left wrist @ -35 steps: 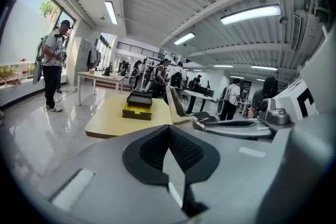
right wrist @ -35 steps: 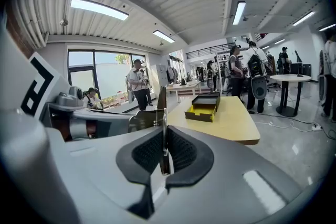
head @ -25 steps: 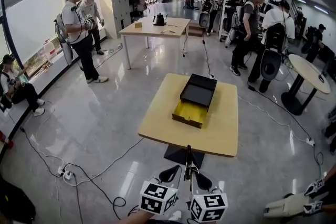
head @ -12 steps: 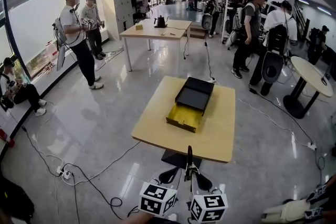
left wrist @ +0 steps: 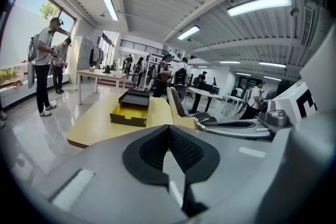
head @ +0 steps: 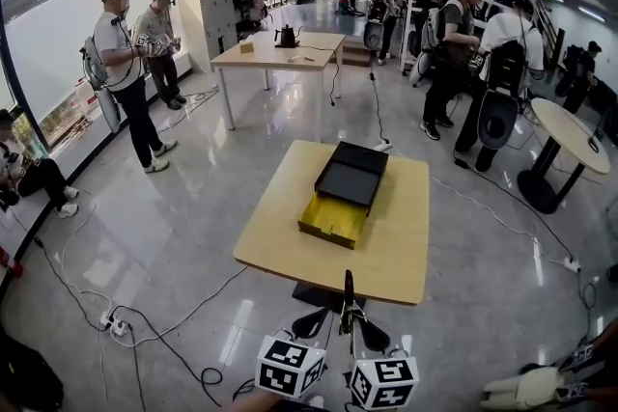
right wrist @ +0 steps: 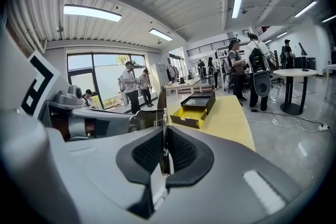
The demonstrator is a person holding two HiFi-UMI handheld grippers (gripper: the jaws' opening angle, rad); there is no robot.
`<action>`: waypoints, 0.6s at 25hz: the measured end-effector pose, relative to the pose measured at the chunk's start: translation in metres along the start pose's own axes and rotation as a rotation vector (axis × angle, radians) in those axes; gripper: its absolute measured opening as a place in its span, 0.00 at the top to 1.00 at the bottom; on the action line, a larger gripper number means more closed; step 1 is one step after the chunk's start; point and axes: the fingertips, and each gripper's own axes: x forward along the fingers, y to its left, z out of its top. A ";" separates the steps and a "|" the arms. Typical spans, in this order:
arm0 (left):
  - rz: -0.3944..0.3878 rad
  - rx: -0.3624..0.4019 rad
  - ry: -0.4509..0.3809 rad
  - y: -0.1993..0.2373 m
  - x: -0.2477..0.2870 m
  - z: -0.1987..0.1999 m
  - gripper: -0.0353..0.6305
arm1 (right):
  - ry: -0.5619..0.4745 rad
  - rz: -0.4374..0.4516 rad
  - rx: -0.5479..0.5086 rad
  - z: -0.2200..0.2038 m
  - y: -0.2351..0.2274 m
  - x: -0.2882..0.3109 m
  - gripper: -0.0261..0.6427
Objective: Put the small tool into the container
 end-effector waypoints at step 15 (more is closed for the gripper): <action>-0.052 -0.019 0.005 0.348 0.169 0.121 0.94 | 0.023 -0.046 -0.014 0.114 0.044 0.381 0.95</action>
